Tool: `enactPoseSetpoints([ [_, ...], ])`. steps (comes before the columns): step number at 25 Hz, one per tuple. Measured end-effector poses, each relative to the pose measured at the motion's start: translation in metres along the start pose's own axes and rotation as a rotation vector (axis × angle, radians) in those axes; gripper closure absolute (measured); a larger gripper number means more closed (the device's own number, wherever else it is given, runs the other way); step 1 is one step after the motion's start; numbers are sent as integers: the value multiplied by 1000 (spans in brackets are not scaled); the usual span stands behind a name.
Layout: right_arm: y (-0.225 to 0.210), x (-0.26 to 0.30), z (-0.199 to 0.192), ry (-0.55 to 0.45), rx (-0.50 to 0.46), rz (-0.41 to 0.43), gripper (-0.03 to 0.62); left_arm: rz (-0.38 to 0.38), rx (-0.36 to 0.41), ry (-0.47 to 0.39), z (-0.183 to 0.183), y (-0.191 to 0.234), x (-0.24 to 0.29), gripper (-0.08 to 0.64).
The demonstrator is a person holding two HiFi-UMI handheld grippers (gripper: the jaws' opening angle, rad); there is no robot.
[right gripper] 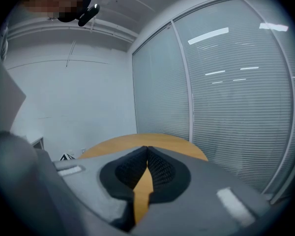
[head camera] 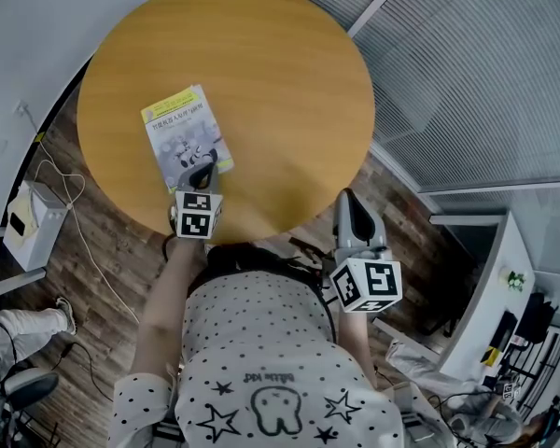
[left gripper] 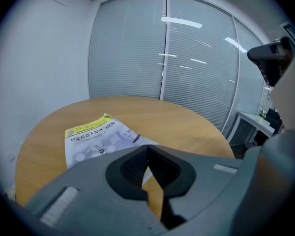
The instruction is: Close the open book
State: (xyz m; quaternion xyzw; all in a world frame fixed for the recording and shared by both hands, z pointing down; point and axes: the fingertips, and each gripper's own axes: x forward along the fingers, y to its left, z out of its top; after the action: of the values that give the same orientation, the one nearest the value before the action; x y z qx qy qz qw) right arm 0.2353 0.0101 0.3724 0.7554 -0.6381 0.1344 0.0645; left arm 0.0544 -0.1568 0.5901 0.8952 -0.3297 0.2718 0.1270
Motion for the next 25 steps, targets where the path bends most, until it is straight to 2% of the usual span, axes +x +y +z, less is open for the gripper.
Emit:
enactPoseSetpoints([
  [5, 0, 2, 0, -2, 1, 23, 589, 36, -6, -30, 11, 4, -7, 551],
  [13, 1, 6, 4, -11, -8, 78, 588, 99, 0, -129, 52, 14, -26, 551],
  [22, 1, 8, 10, -31, -38, 168, 588, 211, 3, -292, 98, 22, -81, 552],
  [25, 2, 9, 12, -41, -55, 201, 588, 251, 40, -354, 118, 21, -104, 552],
])
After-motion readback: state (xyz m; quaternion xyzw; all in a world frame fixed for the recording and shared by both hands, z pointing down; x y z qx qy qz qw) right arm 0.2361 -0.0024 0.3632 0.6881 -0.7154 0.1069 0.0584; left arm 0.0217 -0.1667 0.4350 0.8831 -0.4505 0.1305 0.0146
